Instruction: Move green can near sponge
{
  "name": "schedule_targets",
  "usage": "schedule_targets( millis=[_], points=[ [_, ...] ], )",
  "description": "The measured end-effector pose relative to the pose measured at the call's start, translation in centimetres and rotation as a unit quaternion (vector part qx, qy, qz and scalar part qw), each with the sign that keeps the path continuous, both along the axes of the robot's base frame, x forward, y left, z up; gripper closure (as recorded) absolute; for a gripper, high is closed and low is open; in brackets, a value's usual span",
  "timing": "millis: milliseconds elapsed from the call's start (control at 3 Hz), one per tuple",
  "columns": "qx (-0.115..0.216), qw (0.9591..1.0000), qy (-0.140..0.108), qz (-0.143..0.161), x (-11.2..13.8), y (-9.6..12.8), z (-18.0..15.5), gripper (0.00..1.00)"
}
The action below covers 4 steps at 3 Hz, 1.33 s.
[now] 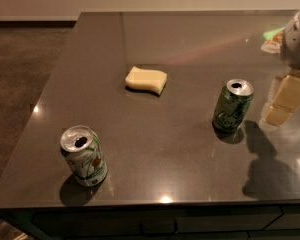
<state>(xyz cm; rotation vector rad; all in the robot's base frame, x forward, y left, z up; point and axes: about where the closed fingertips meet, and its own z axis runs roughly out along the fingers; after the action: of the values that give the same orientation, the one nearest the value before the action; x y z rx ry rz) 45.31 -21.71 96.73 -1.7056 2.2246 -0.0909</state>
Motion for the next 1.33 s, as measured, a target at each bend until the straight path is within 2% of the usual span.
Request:
schedule_targets(
  millis=[667, 1333],
  points=[
    [0.031, 0.9994, 0.016, -0.002, 2.9, 0.7, -3.0, 0.00],
    [0.054, 0.9980, 0.032, 0.010, 3.1, 2.0, -5.0, 0.00]
  ],
)
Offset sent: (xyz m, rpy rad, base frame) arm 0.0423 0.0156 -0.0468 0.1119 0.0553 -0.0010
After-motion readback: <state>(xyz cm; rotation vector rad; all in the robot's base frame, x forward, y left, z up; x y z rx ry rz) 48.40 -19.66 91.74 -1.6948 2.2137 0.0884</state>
